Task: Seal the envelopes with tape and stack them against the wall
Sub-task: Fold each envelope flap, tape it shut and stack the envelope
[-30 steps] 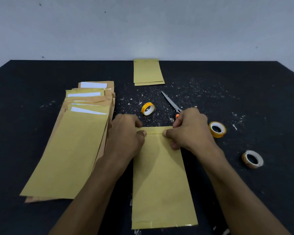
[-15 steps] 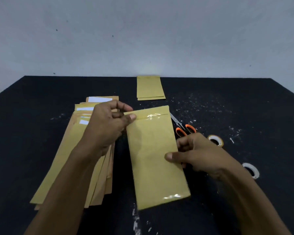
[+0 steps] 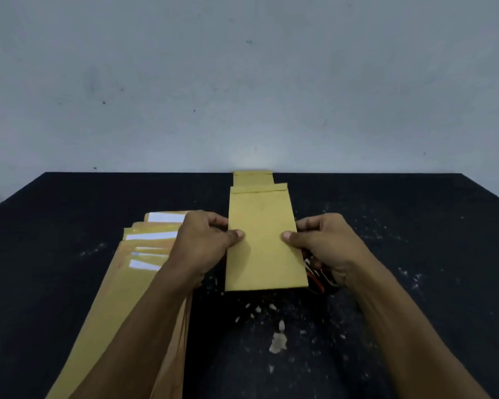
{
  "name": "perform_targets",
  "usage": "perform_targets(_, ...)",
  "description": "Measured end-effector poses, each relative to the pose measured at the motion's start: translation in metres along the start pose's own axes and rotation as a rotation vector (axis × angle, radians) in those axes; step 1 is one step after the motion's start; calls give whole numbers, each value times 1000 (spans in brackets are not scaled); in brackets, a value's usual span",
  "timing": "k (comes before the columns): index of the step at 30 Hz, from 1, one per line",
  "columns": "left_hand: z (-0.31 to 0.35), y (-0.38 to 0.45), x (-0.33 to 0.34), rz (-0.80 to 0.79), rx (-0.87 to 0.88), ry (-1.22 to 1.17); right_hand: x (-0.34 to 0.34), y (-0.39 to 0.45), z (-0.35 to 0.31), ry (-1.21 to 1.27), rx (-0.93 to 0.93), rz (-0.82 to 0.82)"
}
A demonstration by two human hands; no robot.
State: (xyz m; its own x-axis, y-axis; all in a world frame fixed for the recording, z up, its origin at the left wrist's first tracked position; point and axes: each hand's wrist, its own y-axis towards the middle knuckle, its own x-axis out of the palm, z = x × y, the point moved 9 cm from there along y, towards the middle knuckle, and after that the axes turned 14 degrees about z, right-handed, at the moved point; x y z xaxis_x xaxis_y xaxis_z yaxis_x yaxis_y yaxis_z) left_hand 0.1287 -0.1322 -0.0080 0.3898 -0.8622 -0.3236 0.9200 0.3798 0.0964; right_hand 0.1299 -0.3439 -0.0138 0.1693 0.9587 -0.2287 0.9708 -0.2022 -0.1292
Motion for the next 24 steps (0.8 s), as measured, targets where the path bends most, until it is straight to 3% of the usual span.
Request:
perform_targets(12,-26,165,75,13,-75,339,45,169,4,-348,-85,193)
perform_targets(24,-29,191,87,73,10,420,55,202,0,-587,-189,293)
